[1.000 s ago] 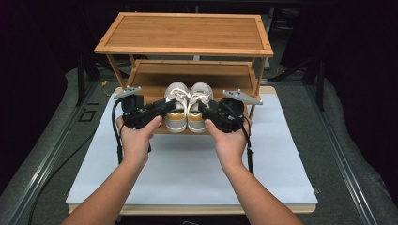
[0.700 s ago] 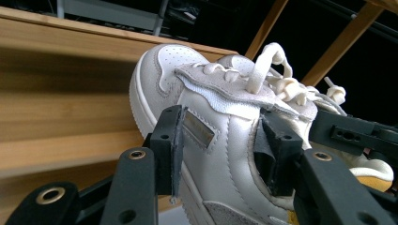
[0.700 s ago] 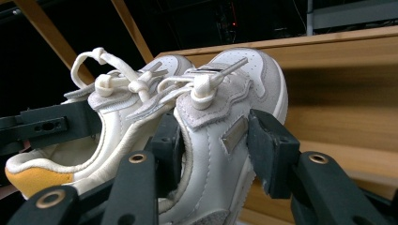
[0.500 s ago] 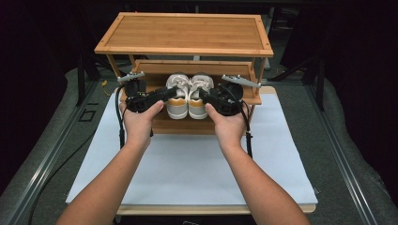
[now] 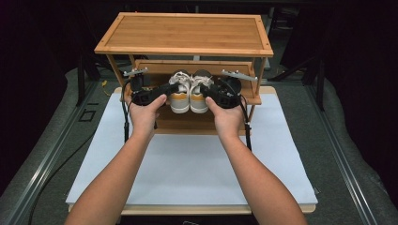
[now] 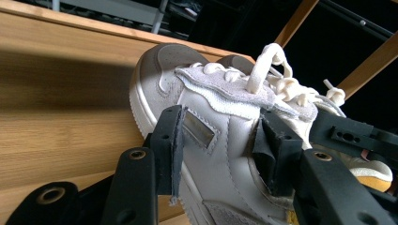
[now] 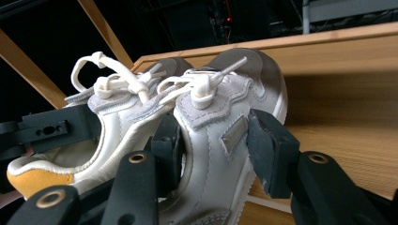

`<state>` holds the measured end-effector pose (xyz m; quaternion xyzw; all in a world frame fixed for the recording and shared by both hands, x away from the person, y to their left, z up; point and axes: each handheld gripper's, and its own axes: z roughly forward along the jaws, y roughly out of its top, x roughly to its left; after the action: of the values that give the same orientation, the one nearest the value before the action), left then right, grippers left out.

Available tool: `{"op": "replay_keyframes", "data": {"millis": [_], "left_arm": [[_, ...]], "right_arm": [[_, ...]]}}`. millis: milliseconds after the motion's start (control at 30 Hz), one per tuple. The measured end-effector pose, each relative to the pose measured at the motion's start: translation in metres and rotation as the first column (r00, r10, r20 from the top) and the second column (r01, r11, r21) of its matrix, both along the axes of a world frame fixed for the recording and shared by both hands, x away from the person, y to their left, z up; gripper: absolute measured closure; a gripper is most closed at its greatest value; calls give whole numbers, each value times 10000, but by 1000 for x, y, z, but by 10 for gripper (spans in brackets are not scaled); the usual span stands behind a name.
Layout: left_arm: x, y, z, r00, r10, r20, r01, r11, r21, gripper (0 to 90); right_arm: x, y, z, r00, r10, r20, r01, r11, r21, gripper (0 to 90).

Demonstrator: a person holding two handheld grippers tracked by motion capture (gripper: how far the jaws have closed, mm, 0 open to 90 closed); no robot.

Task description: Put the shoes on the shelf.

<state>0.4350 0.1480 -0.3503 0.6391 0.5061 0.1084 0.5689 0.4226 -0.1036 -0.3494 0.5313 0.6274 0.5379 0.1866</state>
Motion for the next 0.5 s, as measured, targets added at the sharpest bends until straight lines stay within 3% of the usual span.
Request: {"op": "replay_keyframes", "data": {"millis": [233,333,500], "left_arm": [[8,0,-4,9999,-1,-160,-1,9999,-131,562],[14,0,-5,9996,-54,-283,51,10000,-72,562],[21,0,-7,9990,-181,-415,178,9998,-89,561]], "right_arm": [[8,-1,-7,9999,-13,-113,16,9995,322,566],[11,-2,-7,9993,-71,-369,78,9998,193,566],[18,-1,-7,9995,-95,-305,98,9999,101,566]]}}
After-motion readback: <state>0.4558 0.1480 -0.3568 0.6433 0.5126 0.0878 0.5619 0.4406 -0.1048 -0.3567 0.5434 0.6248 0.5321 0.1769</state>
